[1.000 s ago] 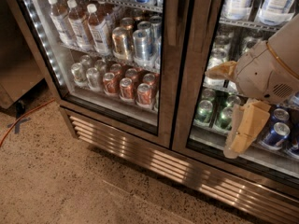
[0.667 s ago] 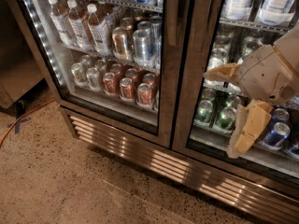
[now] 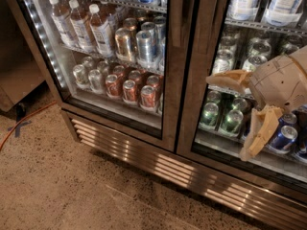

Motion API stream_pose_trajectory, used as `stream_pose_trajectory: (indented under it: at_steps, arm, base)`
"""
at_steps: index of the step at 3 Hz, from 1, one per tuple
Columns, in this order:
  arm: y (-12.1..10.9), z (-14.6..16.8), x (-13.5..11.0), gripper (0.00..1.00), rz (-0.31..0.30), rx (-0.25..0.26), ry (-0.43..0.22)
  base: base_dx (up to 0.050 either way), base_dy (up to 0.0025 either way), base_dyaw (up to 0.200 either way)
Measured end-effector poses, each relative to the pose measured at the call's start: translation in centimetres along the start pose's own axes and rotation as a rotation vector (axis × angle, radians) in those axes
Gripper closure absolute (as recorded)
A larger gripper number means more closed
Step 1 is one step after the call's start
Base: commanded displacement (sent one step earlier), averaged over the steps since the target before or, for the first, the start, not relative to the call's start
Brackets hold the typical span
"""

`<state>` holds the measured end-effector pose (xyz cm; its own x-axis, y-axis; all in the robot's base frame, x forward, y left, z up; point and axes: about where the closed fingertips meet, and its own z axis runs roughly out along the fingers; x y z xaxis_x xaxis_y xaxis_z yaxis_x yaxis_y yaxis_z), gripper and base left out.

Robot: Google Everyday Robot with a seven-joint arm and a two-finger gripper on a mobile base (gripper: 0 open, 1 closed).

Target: Open right fridge door

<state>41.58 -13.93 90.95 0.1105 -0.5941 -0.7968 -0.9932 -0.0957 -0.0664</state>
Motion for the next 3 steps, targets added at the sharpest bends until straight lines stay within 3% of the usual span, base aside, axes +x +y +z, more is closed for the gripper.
stream_pose_trajectory:
  at_steps: [2, 3]
  arm:
    - [-0.39, 0.22, 0.22, 0.0, 0.013, -0.004, -0.05]
    - [-0.47, 0.66, 0.73, 0.0, 0.06, 0.051, -0.189]
  base:
    - [0.0, 0.0, 0.0]
    - [0.0, 0.0, 0.0]
